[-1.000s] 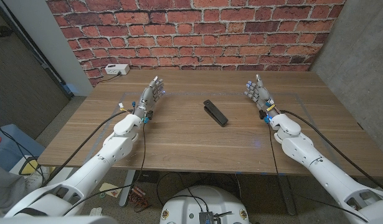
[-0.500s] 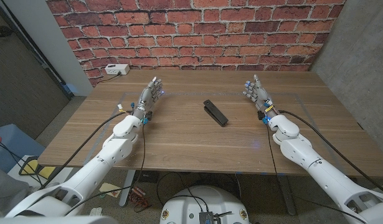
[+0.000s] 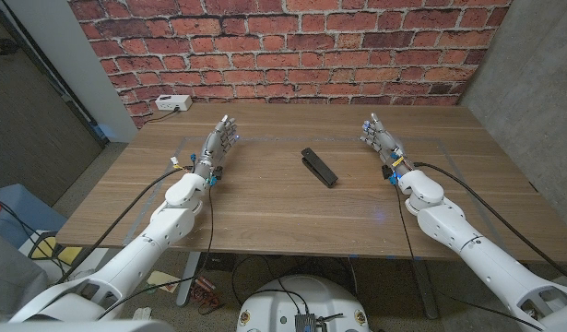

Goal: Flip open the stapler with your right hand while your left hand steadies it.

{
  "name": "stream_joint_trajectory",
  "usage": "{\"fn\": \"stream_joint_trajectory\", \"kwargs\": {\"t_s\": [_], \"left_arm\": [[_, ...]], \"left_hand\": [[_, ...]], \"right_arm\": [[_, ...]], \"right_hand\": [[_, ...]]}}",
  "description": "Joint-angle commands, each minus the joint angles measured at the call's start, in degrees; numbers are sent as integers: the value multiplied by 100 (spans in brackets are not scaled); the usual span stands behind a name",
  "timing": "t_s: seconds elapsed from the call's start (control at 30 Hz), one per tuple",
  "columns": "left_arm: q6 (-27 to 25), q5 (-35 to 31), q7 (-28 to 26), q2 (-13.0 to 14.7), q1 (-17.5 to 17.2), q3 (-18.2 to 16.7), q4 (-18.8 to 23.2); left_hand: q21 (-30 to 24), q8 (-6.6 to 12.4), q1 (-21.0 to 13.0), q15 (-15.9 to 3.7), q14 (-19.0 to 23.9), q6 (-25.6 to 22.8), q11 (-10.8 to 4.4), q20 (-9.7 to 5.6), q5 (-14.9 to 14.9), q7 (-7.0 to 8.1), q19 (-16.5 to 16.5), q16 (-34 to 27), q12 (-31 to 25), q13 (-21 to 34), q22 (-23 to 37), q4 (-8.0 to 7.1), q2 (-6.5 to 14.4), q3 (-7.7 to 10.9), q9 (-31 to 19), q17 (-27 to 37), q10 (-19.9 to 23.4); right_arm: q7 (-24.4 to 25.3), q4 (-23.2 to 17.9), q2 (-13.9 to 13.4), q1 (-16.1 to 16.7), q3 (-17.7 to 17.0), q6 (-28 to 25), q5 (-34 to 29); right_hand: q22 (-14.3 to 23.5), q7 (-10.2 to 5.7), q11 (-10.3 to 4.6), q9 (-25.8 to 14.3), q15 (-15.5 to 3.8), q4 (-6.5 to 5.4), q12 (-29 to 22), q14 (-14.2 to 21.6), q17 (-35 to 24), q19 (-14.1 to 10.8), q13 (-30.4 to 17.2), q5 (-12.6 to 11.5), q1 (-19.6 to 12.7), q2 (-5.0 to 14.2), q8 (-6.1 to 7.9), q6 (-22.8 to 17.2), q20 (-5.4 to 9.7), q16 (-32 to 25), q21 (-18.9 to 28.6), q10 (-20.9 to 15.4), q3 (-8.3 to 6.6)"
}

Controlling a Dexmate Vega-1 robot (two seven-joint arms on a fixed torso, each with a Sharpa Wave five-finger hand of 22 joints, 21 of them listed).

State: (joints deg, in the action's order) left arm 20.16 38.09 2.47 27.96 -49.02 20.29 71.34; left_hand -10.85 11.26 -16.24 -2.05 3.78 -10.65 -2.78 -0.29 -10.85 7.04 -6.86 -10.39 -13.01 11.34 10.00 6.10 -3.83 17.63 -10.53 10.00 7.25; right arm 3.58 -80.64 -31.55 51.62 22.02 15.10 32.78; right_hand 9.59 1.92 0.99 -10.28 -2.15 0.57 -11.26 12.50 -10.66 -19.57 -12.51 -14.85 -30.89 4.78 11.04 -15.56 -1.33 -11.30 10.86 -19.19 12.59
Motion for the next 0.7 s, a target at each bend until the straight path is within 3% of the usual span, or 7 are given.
{"fn": "stream_joint_trajectory", "kwargs": {"t_s": [0.03,0.13,0.47,0.7], "left_arm": [[149,30,89,4,-35,-46,-112],[393,-5,294,-38,23,-20,-308],[402,23,244,-149,34,1,-340],[407,8,259,-152,100,0,-430]], "left_hand": [[-40,17,-8,-231,45,-54,-28,-37,-21,22,-6,-25,-29,27,18,4,29,33,-27,16,49],[-40,12,-8,-235,41,-52,-41,-41,-19,38,-8,-23,-18,27,18,6,30,31,-26,15,28],[-34,19,-3,-249,38,-90,-69,-26,-13,52,7,-22,-13,27,17,13,20,18,-26,15,29],[-34,20,0,-249,42,-111,-28,-25,-10,37,7,-23,-19,28,17,18,17,9,-26,15,55]], "right_arm": [[307,-199,-89,-73,171,-293,-417],[340,-254,-113,-47,180,-344,-443],[743,-826,-406,148,175,-773,-763],[1015,-920,-386,187,232,-844,-1029]], "right_hand": [[14,-24,-72,-25,-141,123,-12,72,-3,-119,14,-35,-220,-1,28,29,15,-35,49,-13,-42],[14,-67,-118,-26,-223,207,-20,136,1,-179,34,-30,-364,-1,41,-5,75,-49,58,-43,-87],[22,-175,-201,-34,-370,349,5,151,-2,-292,45,-17,-610,11,6,90,102,-42,78,58,-172],[23,-297,-305,-39,-443,500,-95,351,-6,-527,50,11,-864,1,115,-241,177,-96,119,-212,-258]]}}
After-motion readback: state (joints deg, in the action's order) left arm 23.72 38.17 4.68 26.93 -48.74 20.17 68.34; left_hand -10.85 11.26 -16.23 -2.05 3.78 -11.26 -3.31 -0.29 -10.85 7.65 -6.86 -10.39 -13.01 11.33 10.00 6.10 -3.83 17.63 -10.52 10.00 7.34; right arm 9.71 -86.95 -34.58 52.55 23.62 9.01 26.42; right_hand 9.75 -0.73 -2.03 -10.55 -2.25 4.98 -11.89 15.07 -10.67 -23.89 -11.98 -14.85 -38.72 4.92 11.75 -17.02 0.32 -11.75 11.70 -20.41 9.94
